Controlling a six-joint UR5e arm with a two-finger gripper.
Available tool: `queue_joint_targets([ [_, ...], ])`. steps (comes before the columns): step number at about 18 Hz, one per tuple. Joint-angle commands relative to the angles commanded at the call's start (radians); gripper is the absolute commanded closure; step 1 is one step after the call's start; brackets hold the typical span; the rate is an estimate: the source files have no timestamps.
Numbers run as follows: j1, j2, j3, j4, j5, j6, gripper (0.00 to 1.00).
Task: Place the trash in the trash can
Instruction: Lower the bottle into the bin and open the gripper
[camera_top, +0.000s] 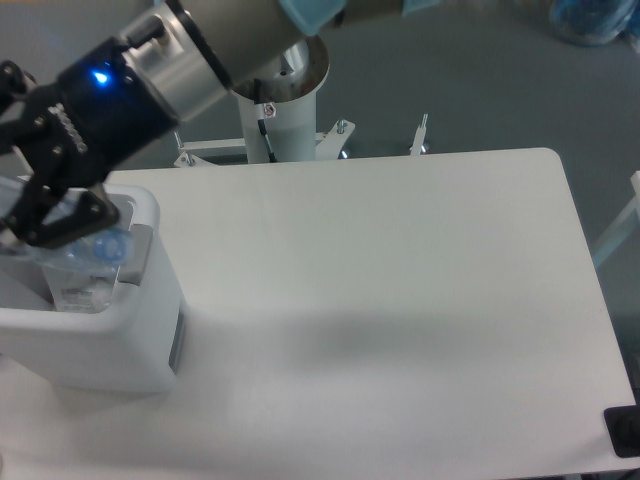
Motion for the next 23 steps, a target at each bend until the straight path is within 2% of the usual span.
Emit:
queue_joint_targets([
  [2,-0.014,0.014,-0.037,0.002,0.0,0.003,0.44],
  [9,-0.037,-0.012,-0.065,0.003,0.0,0.031,0.42],
  [12,-0.037,-0.012,-0.086,0.003,0.0,0.048,0.31],
  [15,-0.037,0.003,-0.13,0.003,0.005,0.058,0.27],
  [17,-0.035,0.015,-0.16,0.003,0.006,0.084,0.11],
  [19,-0.029,0.025,-0.18,0.002,0.006,0.087,0.0],
  [21,-0.009,0.026,-0.186,0.0,0.008,0.08,0.0],
  [23,0.047,0.032,-0.192,0.0,0.008,0.075,0.0],
])
